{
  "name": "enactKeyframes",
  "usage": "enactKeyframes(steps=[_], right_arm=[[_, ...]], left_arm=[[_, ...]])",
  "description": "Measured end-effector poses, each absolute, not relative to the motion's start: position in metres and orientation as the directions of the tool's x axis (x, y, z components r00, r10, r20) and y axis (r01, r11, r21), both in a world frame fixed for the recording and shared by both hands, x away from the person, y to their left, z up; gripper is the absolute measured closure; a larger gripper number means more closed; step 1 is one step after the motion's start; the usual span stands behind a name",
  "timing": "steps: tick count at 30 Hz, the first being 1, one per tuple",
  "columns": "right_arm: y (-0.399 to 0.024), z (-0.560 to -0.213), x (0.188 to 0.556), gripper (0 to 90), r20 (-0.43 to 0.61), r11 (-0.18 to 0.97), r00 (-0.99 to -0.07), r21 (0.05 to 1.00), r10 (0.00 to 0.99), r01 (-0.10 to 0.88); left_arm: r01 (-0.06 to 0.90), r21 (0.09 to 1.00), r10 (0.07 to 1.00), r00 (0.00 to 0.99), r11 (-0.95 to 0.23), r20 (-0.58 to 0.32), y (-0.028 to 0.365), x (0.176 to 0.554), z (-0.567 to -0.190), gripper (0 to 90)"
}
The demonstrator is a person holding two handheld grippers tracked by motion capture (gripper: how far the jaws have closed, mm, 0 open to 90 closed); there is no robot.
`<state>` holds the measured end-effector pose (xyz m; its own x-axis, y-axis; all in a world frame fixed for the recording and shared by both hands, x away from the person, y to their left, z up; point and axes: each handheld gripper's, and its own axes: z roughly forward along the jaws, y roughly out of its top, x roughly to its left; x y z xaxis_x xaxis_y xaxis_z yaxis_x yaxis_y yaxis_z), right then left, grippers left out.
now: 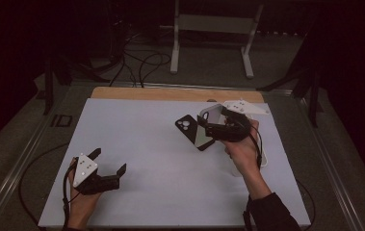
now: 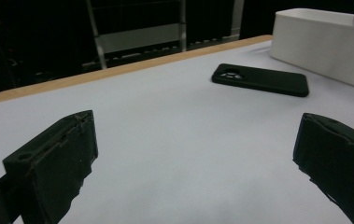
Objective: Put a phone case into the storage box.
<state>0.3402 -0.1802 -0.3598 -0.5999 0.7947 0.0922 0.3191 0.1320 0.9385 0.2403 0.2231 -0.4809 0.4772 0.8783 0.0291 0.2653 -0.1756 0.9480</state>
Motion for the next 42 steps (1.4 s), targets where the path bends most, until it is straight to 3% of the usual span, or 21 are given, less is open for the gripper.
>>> enactKeyframes(steps=[42], right_arm=[[-0.219,-0.345,0.403,16.4,0.048,0.125,-0.447,0.928,0.893,0.350]], left_arm=[[0.266,0.951,0.893,0.449,-0.159,0.023,0.226,0.240,-0.484,0.8]])
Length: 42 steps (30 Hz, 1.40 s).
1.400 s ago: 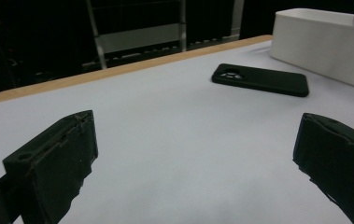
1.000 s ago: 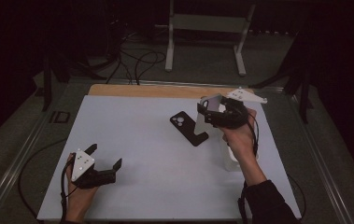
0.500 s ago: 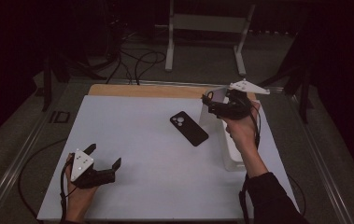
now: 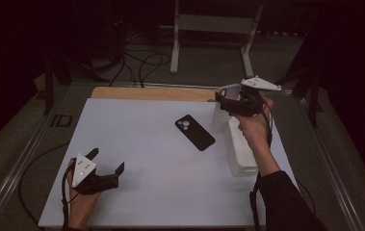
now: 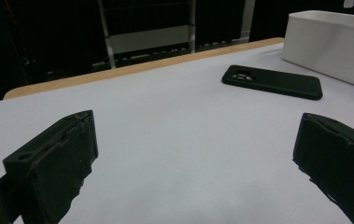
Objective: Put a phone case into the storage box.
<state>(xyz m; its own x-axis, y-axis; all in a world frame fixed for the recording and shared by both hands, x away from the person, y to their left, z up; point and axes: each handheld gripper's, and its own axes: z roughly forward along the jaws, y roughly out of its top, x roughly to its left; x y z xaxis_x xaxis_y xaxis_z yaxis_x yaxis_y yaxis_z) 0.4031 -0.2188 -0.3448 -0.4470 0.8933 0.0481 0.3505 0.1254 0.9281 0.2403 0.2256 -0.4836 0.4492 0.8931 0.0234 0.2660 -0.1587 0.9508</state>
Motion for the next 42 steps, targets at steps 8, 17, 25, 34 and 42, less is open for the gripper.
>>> enactKeyframes(steps=[8,17,25,34,42], right_arm=[[-0.227,-0.344,0.411,16.4,0.031,0.133,-0.422,0.927,0.906,0.352],[-0.238,-0.347,0.424,16.4,0.031,0.120,-0.372,0.919,0.928,0.375],[-0.245,-0.350,0.435,16.4,0.023,0.110,-0.326,0.917,0.945,0.384],[-0.251,-0.356,0.444,16.4,0.022,0.102,-0.293,0.910,0.956,0.402],[-0.258,-0.364,0.453,16.3,0.026,0.090,-0.260,0.901,0.965,0.424]], left_arm=[[0.265,0.952,0.894,0.447,-0.154,0.020,0.226,0.240,-0.484,0.9],[0.264,0.953,0.896,0.444,-0.150,0.018,0.226,0.240,-0.484,0.8],[0.262,0.954,0.897,0.442,-0.146,0.016,0.226,0.240,-0.483,0.8],[0.262,0.954,0.897,0.441,-0.144,0.014,0.226,0.240,-0.483,0.9],[0.261,0.955,0.898,0.439,-0.144,0.015,0.226,0.239,-0.483,0.9]])
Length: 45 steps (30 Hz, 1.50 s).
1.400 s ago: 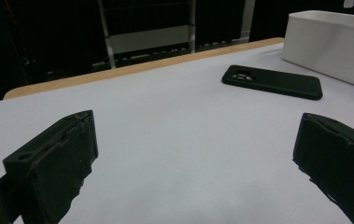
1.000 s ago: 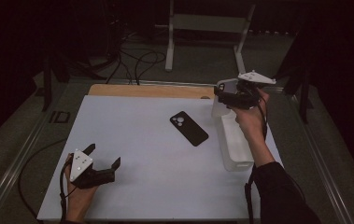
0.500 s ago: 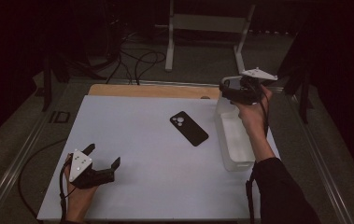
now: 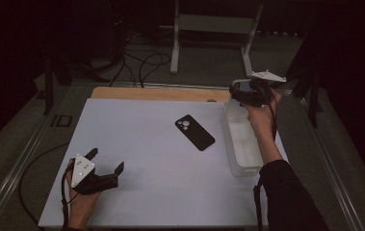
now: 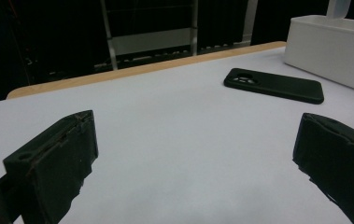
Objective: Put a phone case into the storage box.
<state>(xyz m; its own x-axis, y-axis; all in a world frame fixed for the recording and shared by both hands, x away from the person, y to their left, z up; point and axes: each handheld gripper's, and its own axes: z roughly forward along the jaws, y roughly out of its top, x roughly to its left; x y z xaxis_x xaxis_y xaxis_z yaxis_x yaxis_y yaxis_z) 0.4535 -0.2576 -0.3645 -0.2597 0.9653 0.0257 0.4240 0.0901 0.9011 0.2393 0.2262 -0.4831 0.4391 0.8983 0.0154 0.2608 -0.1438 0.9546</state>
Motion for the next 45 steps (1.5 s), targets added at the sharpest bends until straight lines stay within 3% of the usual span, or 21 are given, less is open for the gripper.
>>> enactKeyframes(steps=[12,45], right_arm=[[-0.265,-0.381,0.469,16.4,0.038,0.063,-0.199,0.877,0.979,0.477],[-0.265,-0.420,0.481,16.3,0.037,0.061,-0.163,0.829,0.986,0.556]], left_arm=[[0.260,0.956,0.900,0.435,-0.137,0.011,0.227,0.239,-0.483,1.0],[0.261,0.955,0.900,0.435,-0.140,0.013,0.227,0.239,-0.483,1.0]])
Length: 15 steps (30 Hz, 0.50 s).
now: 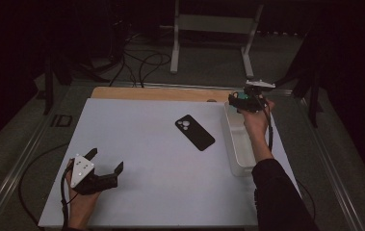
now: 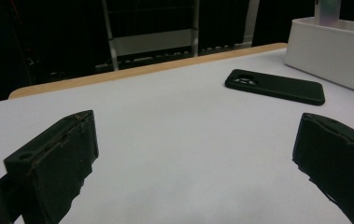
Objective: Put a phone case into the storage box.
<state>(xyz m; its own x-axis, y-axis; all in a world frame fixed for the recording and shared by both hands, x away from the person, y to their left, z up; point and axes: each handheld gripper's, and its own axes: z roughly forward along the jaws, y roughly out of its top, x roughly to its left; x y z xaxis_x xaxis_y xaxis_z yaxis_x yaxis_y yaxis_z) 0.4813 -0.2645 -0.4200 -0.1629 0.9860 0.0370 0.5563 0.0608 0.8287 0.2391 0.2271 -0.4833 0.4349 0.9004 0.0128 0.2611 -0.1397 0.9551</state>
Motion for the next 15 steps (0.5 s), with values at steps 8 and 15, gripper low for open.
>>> enactKeyframes(steps=[8,15], right_arm=[[-0.261,-0.427,0.484,16.2,0.027,0.070,-0.158,0.815,0.987,0.575],[-0.262,-0.433,0.485,16.2,0.022,0.072,-0.149,0.801,0.989,0.595]], left_arm=[[0.261,0.955,0.901,0.434,-0.139,0.012,0.227,0.239,-0.483,1.1],[0.260,0.956,0.901,0.435,-0.137,0.011,0.227,0.239,-0.483,1.1]])
